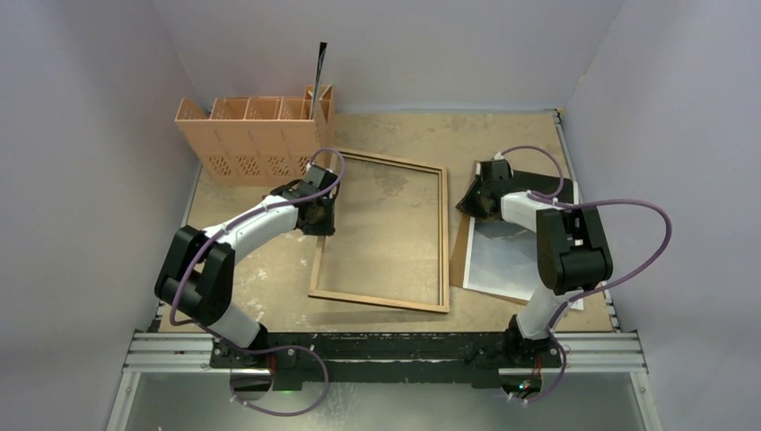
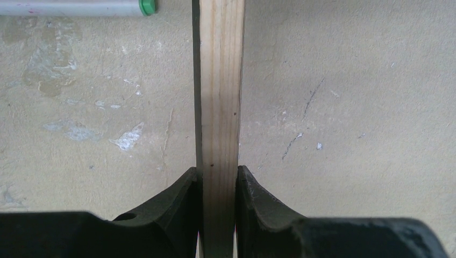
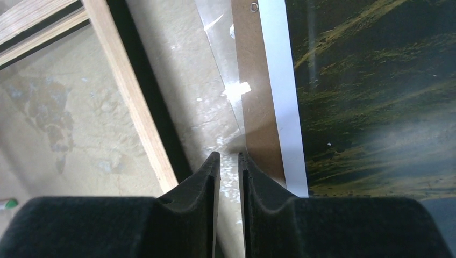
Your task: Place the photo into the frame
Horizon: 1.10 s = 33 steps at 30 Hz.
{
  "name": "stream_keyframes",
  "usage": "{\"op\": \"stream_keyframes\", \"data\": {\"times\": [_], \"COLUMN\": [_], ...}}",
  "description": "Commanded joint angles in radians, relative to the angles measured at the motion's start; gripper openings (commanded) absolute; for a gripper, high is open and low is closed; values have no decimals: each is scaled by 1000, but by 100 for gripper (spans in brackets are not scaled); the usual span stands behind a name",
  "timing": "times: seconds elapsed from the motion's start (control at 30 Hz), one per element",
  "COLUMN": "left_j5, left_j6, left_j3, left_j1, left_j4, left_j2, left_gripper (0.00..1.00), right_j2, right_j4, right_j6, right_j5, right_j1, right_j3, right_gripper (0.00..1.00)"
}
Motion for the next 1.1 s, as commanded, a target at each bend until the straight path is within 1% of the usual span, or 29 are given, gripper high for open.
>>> {"op": "stream_keyframes", "data": {"times": [0.0,0.13,0.2,0.33,0.5,0.53,0.67,0.73,0.83,0.93,1.0,1.07], "left_j5": [33,74,88,120,118,118,72,32,-20,-67,-77,-77], "left_j6": [-18,-19,-15,-15,-12,-14,-30,-38,-48,-53,-49,-46], "left_j3": [12,27,35,36,43,43,50,57,63,71,72,72], "left_j1": [4,4,3,1,1,1,1,1,1,1,1,1], "left_j4": [79,115,133,181,194,195,164,139,107,74,63,53], "left_j2": [7,38,59,102,150,157,165,164,153,140,128,116], "left_gripper": [0,0,0,0,0,2,19,26,34,41,48,52], "right_j2": [6,-32,-54,-126,-201,-213,-250,-259,-252,-232,-216,-196], "right_j4": [-221,-248,-256,-245,-240,-238,-245,-250,-259,-268,-281,-294], "right_j6": [-39,-53,-66,-74,-82,-83,-93,-101,-117,-155,-161,-169], "right_j5": [208,253,249,177,72,59,39,61,109,226,273,318], "right_j1": [-14,-14,-14,-13,-14,-13,-14,-14,-14,-12,-11,-10], "right_j3": [-54,-61,-59,-50,-34,-32,-16,-9,24,85,120,156], "right_gripper": [23,23,23,25,29,31,33,34,34,34,34,34]}}
